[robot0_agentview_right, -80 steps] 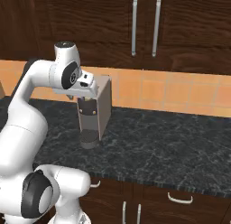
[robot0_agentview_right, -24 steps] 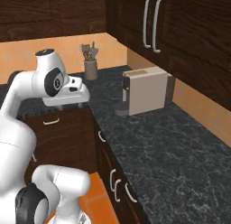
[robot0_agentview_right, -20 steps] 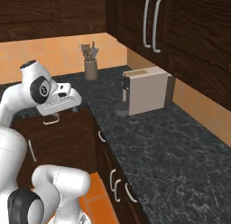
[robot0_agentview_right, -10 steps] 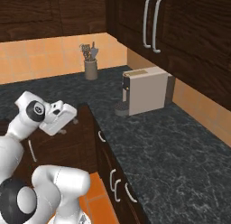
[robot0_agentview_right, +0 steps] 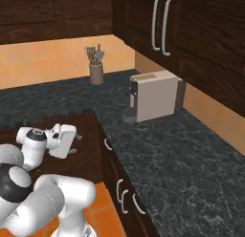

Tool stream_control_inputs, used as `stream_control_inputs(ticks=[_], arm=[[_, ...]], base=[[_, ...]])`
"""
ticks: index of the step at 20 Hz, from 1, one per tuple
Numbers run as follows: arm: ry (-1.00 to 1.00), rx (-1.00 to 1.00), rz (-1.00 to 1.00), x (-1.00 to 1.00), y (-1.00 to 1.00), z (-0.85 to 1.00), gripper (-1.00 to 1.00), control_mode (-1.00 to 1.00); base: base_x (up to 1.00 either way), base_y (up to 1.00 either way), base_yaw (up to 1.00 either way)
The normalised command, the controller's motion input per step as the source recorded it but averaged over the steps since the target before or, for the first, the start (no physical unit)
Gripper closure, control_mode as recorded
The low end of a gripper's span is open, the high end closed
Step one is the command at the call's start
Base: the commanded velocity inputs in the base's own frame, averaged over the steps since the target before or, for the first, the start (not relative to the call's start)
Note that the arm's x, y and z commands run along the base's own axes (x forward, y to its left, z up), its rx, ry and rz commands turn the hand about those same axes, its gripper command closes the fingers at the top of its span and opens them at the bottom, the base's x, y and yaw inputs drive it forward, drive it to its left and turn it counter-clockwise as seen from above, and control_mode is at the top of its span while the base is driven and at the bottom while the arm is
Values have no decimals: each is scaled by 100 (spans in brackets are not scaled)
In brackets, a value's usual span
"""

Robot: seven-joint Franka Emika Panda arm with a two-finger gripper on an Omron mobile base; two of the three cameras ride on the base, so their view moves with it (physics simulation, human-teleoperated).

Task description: Take a straw from the drawer in front and place it inside the glass cup on the dining counter.

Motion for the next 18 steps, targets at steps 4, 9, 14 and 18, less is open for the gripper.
stream_control_inputs(ticks=[4, 9, 14, 18], arm=[[-10, -23, 0, 47, 0, -40, -100, -100], [-8, -14, 0, 43, 0, -42, -100, -100], [-6, -6, 0, 53, 0, -39, -100, -100], [-5, -7, 0, 51, 0, -41, -100, -100]], base=[[0, 0, 0], [0, 0, 0], [0, 0, 0], [0, 0, 0]])
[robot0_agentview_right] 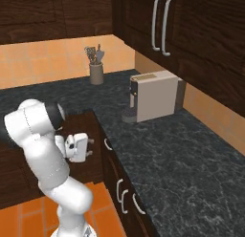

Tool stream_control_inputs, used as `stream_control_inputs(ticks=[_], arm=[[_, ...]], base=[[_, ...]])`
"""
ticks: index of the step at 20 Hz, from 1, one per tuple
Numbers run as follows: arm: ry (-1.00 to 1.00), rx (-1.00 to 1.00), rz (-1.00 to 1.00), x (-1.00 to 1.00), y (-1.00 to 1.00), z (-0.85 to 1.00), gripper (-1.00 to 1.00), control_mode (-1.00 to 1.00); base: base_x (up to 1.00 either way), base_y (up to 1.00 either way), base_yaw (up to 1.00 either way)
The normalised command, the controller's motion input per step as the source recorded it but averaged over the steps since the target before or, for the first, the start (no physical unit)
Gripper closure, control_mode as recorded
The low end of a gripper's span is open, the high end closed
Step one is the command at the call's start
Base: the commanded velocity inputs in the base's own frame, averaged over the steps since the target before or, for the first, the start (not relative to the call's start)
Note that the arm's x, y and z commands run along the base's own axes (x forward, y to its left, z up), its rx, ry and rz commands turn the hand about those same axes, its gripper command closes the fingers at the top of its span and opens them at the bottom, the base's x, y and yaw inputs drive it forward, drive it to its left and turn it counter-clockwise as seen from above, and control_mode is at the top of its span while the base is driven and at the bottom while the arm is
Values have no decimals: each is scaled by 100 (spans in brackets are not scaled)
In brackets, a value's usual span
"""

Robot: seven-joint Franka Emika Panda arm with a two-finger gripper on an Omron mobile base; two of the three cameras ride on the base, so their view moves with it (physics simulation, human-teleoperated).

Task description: Take a straw from the drawer in front and place it inside the glass cup on the dining counter.

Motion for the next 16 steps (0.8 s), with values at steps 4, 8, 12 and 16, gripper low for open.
stream_control_inputs(ticks=[4, 8, 12, 16], arm=[[-3, -8, 0, 42, 0, -43, -100, -100], [-3, -7, -1, 37, 0, -31, -100, -100], [-2, -5, -2, 33, 0, -17, -100, -100], [-2, -1, -2, 34, -3, -3, -100, -100]], base=[[0, 0, 0], [0, 0, 0], [0, 0, 0], [0, 0, 0]])
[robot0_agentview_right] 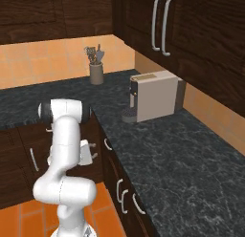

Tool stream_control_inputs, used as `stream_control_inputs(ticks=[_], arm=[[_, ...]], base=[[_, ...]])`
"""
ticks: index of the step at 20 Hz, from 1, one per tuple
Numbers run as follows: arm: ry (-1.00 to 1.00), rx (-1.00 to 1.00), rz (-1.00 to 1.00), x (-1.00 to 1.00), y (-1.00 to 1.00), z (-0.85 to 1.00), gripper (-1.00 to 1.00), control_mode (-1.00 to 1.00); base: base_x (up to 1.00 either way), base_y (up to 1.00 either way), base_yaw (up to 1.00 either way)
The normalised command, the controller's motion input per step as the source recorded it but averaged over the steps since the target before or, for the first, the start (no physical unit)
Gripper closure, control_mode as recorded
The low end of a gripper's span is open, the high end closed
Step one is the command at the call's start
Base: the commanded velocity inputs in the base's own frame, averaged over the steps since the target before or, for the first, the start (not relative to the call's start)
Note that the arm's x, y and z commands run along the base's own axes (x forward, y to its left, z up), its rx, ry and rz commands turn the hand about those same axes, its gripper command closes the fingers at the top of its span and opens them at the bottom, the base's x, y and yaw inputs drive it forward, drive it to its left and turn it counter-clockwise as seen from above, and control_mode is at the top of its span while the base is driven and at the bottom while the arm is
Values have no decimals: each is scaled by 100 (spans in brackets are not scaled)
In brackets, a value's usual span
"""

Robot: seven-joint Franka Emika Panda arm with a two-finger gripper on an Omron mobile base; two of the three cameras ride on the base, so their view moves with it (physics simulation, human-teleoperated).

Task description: Take a straw from the drawer in front and place it inside the glass cup on the dining counter.

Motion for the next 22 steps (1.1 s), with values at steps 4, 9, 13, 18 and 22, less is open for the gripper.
stream_control_inputs(ticks=[4, 9, 13, 18, 22], arm=[[0, 0, -3, 44, -13, 0, -100, -100], [0, 0, -2, 50, -14, 0, -100, -100], [0, 0, 0, 38, -18, -13, -100, -100], [0, 0, 0, 15, -25, -28, -100, -100], [0, 0, 0, 9, -22, -28, -100, -100]], base=[[0, 0, 0], [0, 0, 0], [0, 0, 0], [0, 0, 0], [0, 0, 0]])
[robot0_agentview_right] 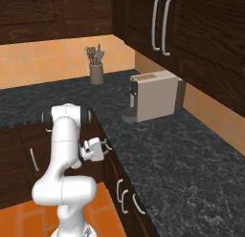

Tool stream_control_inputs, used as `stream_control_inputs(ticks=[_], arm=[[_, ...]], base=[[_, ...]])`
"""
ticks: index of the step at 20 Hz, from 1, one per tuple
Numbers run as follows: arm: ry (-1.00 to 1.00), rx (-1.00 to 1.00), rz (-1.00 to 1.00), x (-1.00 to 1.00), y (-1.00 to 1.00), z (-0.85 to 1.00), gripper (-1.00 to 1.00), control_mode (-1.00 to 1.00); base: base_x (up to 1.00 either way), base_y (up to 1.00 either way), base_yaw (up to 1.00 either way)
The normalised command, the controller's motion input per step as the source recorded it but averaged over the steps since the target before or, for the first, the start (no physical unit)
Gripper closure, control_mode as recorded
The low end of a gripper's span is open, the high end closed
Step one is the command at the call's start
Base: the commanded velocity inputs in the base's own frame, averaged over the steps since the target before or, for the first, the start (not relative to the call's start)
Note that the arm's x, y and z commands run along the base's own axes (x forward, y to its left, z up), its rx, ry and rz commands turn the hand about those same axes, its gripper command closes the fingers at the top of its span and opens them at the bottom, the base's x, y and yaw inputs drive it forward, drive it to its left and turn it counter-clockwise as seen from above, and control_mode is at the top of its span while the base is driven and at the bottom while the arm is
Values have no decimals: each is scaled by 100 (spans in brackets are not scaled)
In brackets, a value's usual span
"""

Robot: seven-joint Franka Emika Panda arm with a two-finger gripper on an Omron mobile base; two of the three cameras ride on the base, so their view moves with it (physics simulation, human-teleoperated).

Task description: Take a straw from the drawer in front and place it inside the glass cup on the dining counter.

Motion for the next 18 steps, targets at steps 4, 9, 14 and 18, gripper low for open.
stream_control_inputs(ticks=[4, 9, 14, 18], arm=[[0, 0, 0, 26, -19, -9, -100, -100], [0, 4, 0, 39, -11, -4, -100, -100], [0, 5, 0, 31, -3, -11, -100, -100], [4, 4, 0, 1, 0, -29, -100, -100]], base=[[0, 0, 0], [0, 0, 0], [0, 0, 0], [0, 0, 0]])
